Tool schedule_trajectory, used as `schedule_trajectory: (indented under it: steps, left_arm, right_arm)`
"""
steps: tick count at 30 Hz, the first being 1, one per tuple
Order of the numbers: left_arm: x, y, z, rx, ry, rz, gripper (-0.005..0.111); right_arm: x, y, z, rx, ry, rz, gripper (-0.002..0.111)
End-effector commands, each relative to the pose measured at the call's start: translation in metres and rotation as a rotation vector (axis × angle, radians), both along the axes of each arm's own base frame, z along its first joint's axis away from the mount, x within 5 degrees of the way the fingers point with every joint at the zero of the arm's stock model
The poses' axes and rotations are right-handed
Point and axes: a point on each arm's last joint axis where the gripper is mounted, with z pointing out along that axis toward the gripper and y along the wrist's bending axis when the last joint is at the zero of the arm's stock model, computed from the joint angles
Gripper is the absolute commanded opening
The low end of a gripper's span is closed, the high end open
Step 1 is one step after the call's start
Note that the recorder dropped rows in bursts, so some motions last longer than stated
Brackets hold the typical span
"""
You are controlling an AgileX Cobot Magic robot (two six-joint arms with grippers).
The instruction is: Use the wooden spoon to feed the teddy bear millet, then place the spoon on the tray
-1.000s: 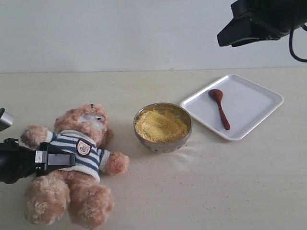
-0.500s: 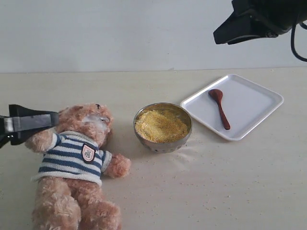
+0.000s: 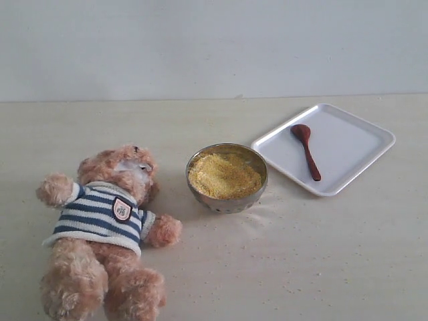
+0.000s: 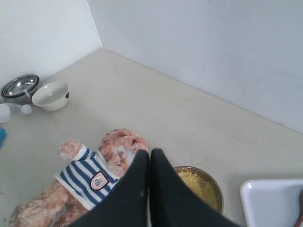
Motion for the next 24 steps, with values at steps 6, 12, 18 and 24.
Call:
schedule_trajectory:
  steps: [6,12,18,24]
  left_arm:
    - [-0.024,0.001,-0.011,-0.056,-0.066,0.047,0.005]
    - [-0.022,0.009,-0.021,-0.051,-0.046,0.154,0.005]
    - [-0.022,0.010,-0.021,-0.049,-0.045,0.158,0.005]
    - [-0.022,0.010,-0.021,-0.049,-0.045,0.160,0.005]
  right_arm:
    - [-0.081,-0.032,-0.051,0.041,-0.226,-0.301,0.000]
    - [-0.105,-0.046,-0.101,0.031,-0.263,-0.431,0.000]
    - [-0.109,-0.053,-0.111,0.142,-0.216,-0.527,0.000]
    - [-0.110,-0.049,-0.110,0.153,-0.215,-0.482,0.000]
